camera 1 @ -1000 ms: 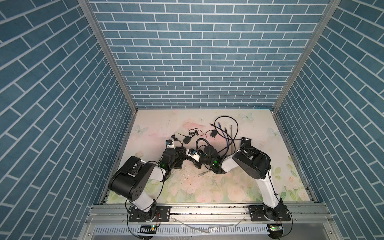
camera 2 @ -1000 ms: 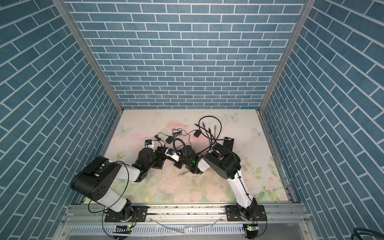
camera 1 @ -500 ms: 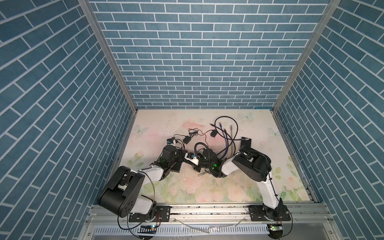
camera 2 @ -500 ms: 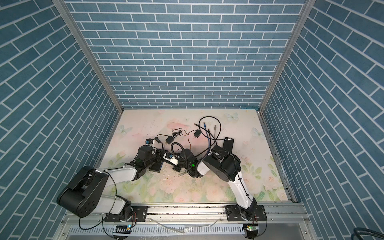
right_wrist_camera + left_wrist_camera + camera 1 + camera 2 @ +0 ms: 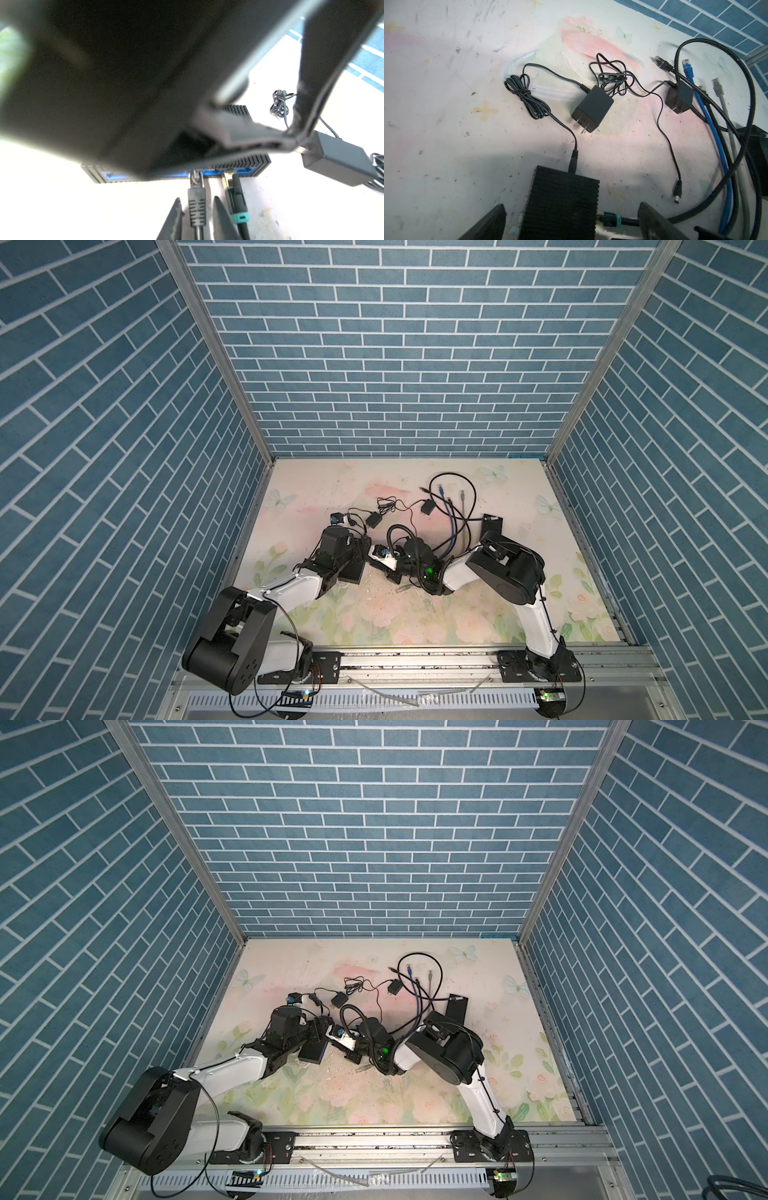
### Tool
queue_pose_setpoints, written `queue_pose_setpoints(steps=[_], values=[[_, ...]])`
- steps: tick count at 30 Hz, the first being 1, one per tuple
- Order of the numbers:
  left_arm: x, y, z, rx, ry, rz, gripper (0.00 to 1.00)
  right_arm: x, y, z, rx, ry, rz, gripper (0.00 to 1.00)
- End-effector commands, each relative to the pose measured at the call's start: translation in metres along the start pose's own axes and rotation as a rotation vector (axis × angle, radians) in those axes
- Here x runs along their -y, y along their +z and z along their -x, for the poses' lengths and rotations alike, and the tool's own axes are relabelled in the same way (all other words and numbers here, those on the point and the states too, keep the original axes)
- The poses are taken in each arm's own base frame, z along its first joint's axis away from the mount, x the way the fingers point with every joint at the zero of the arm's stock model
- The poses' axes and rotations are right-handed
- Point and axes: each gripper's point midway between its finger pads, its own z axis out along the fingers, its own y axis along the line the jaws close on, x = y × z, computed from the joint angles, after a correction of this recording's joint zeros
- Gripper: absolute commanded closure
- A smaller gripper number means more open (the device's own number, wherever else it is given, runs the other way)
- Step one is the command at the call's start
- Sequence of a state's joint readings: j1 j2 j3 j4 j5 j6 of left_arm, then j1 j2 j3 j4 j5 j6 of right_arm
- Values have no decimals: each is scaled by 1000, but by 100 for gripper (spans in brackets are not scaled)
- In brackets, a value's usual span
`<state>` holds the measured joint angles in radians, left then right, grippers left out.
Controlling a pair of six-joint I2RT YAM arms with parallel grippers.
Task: Insert the plug into the switch port
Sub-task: 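Open the right gripper and draw it back from the switch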
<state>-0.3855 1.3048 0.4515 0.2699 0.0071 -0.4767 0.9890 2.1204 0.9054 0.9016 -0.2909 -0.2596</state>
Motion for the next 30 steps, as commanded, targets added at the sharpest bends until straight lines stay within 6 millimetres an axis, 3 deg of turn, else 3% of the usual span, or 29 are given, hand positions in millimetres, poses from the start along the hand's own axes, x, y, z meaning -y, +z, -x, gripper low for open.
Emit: queue_pose_setpoints(steps=[1,10,17,22,30], values=[[1,-9,16,43,15,14,1,6,-9,5,-33,-16,-18,68],[8,-27,31,85,75,-5,0,22,-36,43,10,-19,-30,65],[19,-38,22,10,105,-62,0,37,-72,57,-31,22,-66,65],[24,-47,12,-32,118,-93,0,39,-109,40,-142,98,-73,65],[55,-54,-7,-75,264,-161,1,40,-172,-6,-373,39,-41,66]])
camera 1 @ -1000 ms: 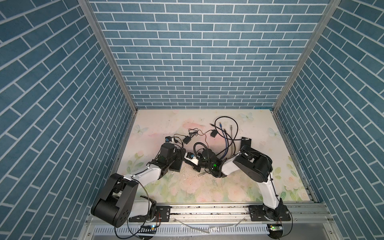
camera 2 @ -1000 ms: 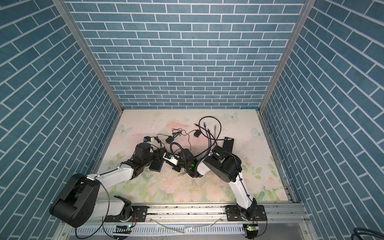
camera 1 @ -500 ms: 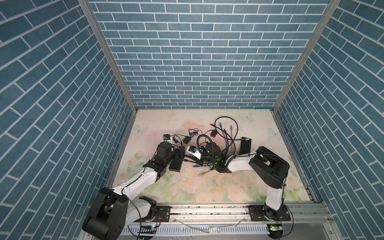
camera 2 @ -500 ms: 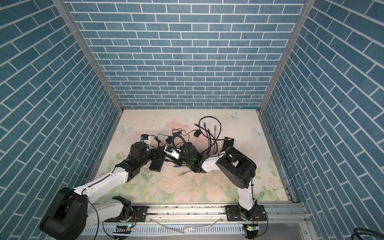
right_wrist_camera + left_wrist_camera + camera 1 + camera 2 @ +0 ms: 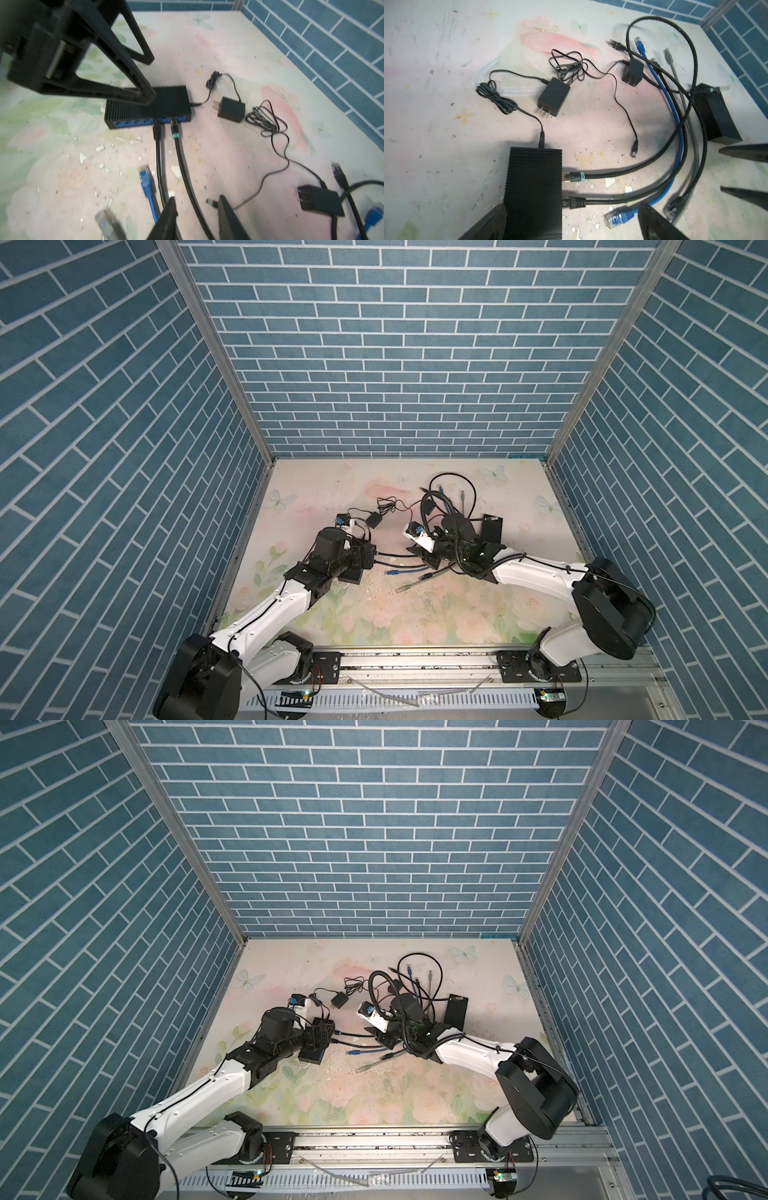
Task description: Insert the plug into the switch port
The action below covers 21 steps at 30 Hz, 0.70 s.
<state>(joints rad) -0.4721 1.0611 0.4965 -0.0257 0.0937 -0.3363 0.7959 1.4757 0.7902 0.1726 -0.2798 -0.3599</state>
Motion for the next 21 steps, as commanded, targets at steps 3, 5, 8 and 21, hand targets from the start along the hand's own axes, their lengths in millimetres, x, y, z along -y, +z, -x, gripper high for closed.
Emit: queue_pose_setpoints(steps=[3,5,8,21], values=[[26,-1,2,-18,116,-32,0,-10,-33,-57,-203,-40,97,66],[33,-1,1,-20,145,-29,0,-13,-41,-69,-255,-78,125,66],[45,1,3,-5,203,-29,0,-13,-49,-88,-316,-108,167,67],[58,16,13,65,216,-52,0,-6,-46,-135,-397,-221,318,70]])
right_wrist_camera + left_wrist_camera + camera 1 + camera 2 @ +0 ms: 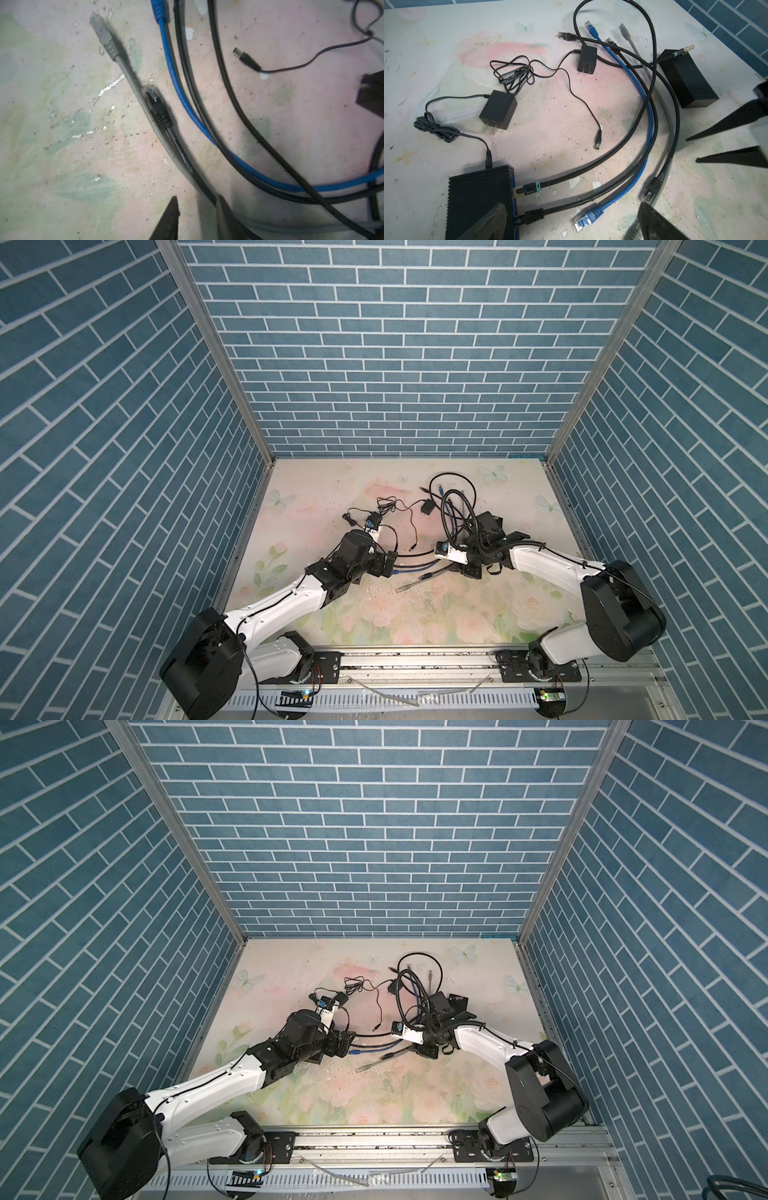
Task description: Insert the plug into the switch port
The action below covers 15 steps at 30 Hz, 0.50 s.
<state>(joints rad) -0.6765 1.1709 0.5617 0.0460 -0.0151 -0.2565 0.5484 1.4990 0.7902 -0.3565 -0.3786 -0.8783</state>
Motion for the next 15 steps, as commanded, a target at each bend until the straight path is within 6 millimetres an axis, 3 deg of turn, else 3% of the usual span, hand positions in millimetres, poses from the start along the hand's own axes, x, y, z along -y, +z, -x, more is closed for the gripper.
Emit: queue_pose_setpoints(steps=[1,15], values=[[-2,2,14,60,15,23,0,-4,5,0,-8,-94,73,71],[-22,-6,26,159,60,133,0,8,0,17,65,-191,15,72]])
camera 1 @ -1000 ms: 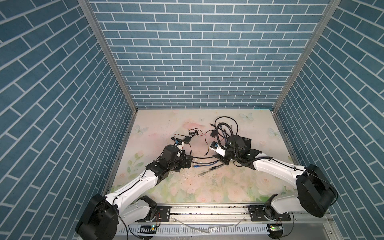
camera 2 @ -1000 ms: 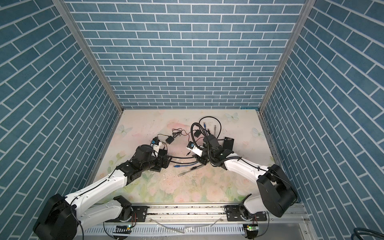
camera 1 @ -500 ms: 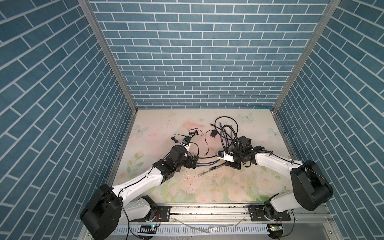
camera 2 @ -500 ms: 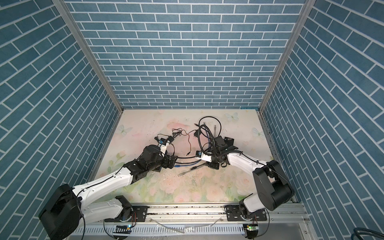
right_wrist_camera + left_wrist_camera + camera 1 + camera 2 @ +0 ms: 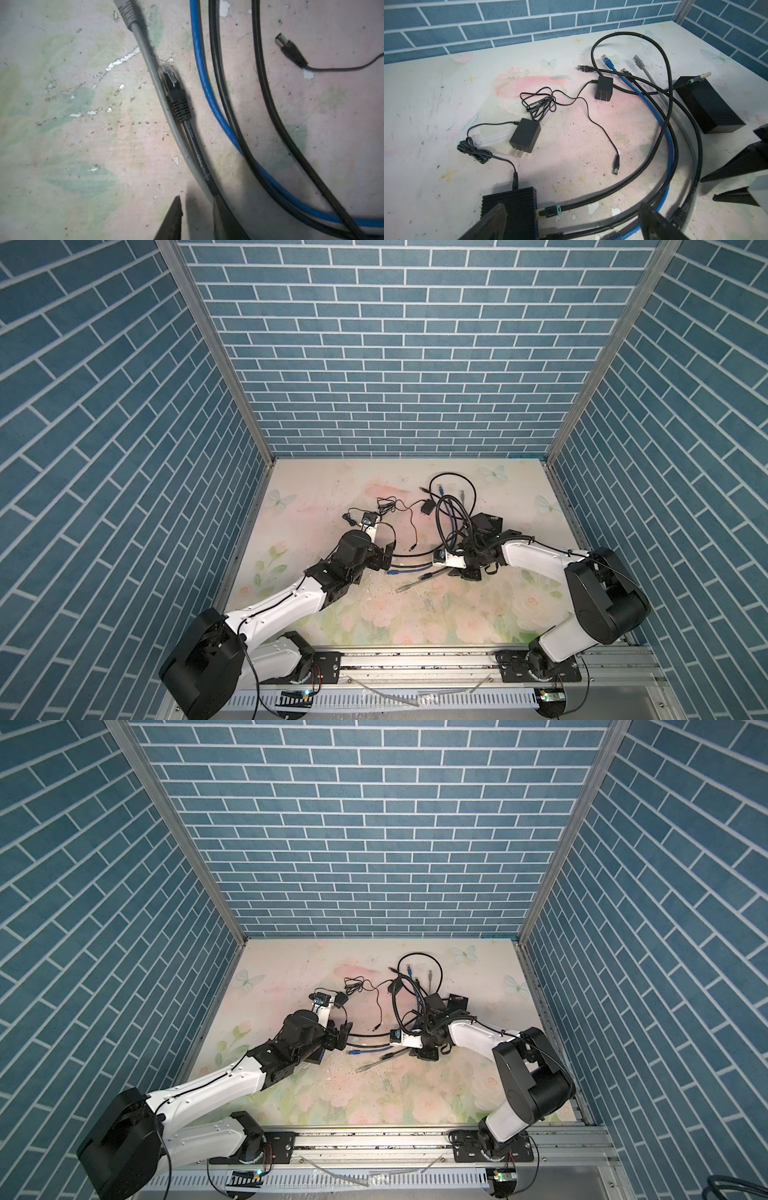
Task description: Insert the plug into the switch port
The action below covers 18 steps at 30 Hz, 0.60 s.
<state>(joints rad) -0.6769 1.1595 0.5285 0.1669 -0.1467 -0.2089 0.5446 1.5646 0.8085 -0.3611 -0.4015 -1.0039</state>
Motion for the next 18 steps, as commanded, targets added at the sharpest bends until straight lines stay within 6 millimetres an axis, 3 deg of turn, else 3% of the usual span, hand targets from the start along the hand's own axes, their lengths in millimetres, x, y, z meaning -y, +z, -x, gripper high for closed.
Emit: queue_pose_setpoints(steps=[1,18], values=[[-5,-2,5,36,25,32,0,12,-13,21,73,-93,-37,72],[-6,3,3,3,54,49,0,21,6,16,57,-84,11,74]])
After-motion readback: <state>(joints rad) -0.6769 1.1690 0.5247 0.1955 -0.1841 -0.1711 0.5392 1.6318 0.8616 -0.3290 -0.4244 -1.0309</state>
